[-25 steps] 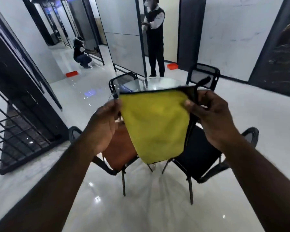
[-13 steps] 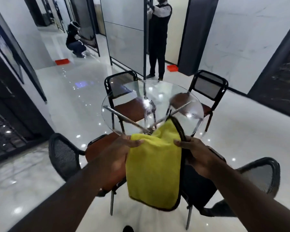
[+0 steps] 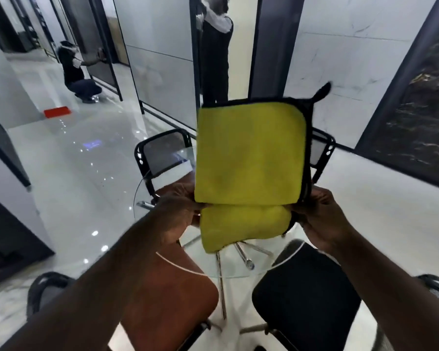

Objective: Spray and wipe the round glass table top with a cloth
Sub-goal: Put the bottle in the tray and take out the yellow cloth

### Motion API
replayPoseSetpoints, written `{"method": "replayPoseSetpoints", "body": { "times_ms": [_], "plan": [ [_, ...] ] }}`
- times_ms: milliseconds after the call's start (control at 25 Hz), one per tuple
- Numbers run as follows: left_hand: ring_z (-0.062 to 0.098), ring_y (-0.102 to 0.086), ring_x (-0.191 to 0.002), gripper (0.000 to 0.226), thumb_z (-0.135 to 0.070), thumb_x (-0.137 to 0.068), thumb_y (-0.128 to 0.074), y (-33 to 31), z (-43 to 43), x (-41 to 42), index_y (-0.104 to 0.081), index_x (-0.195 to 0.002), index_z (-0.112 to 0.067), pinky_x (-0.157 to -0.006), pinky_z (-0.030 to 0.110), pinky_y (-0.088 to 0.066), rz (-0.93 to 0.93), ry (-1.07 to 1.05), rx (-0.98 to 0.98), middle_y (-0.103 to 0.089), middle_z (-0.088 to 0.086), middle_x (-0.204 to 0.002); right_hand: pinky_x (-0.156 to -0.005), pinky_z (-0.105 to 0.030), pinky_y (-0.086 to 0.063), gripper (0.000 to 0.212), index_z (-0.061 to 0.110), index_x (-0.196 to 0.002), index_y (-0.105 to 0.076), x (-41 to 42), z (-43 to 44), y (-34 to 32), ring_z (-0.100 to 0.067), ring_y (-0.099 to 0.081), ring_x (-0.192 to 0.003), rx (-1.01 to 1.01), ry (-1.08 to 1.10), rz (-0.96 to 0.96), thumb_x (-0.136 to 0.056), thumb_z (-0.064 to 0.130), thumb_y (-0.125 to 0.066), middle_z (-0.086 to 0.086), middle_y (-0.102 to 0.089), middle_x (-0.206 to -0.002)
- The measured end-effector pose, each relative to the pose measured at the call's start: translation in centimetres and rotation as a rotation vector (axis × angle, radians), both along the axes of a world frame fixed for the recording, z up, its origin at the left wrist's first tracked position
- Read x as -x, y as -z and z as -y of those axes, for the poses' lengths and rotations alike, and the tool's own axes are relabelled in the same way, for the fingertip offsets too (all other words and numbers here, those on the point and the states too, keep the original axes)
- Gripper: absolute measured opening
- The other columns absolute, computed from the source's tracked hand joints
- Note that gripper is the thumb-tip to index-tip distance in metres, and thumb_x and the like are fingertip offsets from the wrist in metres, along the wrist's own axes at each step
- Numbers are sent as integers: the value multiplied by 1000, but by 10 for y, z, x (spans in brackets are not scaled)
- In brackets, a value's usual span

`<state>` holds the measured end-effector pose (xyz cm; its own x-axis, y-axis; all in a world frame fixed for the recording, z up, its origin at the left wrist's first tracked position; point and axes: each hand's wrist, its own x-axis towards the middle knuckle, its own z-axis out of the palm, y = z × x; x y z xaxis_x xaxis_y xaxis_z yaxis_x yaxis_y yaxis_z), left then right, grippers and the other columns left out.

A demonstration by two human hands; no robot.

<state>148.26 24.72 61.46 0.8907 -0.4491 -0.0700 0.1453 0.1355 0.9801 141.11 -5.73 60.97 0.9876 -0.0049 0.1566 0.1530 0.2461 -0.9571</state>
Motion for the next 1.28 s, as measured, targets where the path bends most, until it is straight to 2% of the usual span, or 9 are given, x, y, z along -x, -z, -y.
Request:
{"method": "replayPoseSetpoints", "body": {
  "times_ms": [120, 280, 400, 520, 640, 760, 920, 1120, 1280],
  "plan": [
    [41, -71, -96, 39, 10, -82, -52, -1, 18, -42, -83, -83, -15, -81, 48, -60, 22, -1, -51, -79, 15, -106, -74, -32, -62, 15, 24, -71, -87, -49, 14, 11, -13, -78, -81, 47, 3, -26, -64, 27, -100, 5, -84, -89],
    [40, -61, -84, 58, 26, -86, -41, 7, 46, -85, -79, -70, -14, -58, 35, -56, -5, -113, -157, -72, 20, -93, -70, -32, -63, 55, 18, -79, -85, -118, 40, 29, -24, -76, -95, 93, 55, -96, -87, -24, -52, 0, -84, -100],
    [34, -74, -91, 54, 20, -95, -45, 5, 63, -119, -82, -93, -19, -60, 38, -63, -23, -223, -99, -80, 8, -103, -76, -29, -67, 47, 17, -113, -78, -171, 55, 37, -21, -80, -99, 138, 52, -110, -93, -20, -58, -1, -85, -107],
    [22, -77, -91, 46, 6, -100, -55, -1, 72, -153, -68, -129, -28, -68, 35, -63, 25, -331, -23, -80, 8, -113, -72, -27, -65, 33, 13, -105, -78, -220, 64, 31, -19, -77, -83, 154, 29, -96, -95, -14, -62, -1, -83, -93],
    [27, -71, -78, 22, -14, -99, -65, -1, 72, -171, -75, -118, -9, -70, 33, -57, 85, -392, -181, -78, 12, -95, -60, -24, -57, 30, 19, -92, -81, -246, 62, 11, -13, -72, -68, 159, -44, -106, -98, -5, -65, 2, -77, -81],
    [27, -60, -70, 29, -27, -82, -73, -48, 65, -189, -77, -94, -1, -65, 28, -51, 18, -336, 6, -64, 16, -78, -69, -31, -56, 29, 18, -98, -83, -264, 55, -32, -16, -71, -70, 40, 29, -136, -101, 0, -61, 0, -78, -80],
    [38, -63, -125, 74, -70, -81, -59, -35, 47, -181, -71, -129, -16, -106, 56, -50, -170, -52, 259, -66, 19, -136, -92, -39, -60, 50, 25, -97, -88, -244, 35, -32, -23, -78, -96, -256, -13, -269, -112, 39, -43, -1, -83, -97],
    [43, -66, -124, 56, -39, -91, -75, 73, 71, -168, -68, -132, -3, -106, 61, -53, -475, -117, -76, -69, 24, -133, -94, -50, -60, 81, 22, -131, -75, -207, -4, 84, -37, -74, -119, -164, 178, -735, -96, 85, -39, -8, -82, -121],
    [43, -71, -114, 38, -22, -96, -71, 99, 62, -187, -70, -125, 1, -96, 54, -60, -571, -218, -170, -74, 25, -120, -87, -46, -57, 39, 11, -112, -72, -203, -5, 97, -31, -70, -103, -35, 243, -848, -101, 48, -70, -8, -76, -111]
  ]
}}
